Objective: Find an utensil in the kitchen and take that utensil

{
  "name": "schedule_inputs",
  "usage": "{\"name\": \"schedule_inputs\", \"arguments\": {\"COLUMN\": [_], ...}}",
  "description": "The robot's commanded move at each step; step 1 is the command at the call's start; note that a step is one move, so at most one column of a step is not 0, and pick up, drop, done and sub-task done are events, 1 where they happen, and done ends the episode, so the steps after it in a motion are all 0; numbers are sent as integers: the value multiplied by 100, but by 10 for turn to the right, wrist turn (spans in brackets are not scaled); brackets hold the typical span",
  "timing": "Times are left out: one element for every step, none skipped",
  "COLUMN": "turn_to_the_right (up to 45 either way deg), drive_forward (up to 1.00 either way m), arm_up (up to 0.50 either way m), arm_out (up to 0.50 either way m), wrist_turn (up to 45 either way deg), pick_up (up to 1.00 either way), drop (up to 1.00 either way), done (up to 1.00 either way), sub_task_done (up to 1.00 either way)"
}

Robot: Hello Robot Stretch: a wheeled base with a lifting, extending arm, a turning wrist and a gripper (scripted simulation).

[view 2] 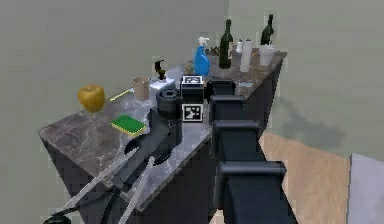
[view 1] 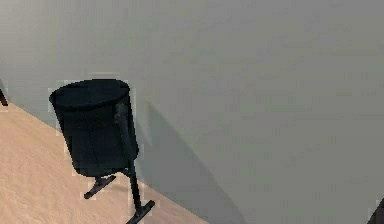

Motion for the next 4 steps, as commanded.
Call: {"name": "schedule_inputs", "arguments": {"turn_to_the_right": [0,0,0,0], "drive_forward": [0,0,0,0], "arm_up": [0,0,0,-14], "arm_out": [0,0,0,0], "wrist_turn": [450,450,120,0], "pick_up": [0,0,0,0], "drop": [0,0,0,0], "done": [0,0,0,0], "sub_task_done": [0,0,0,0]}}
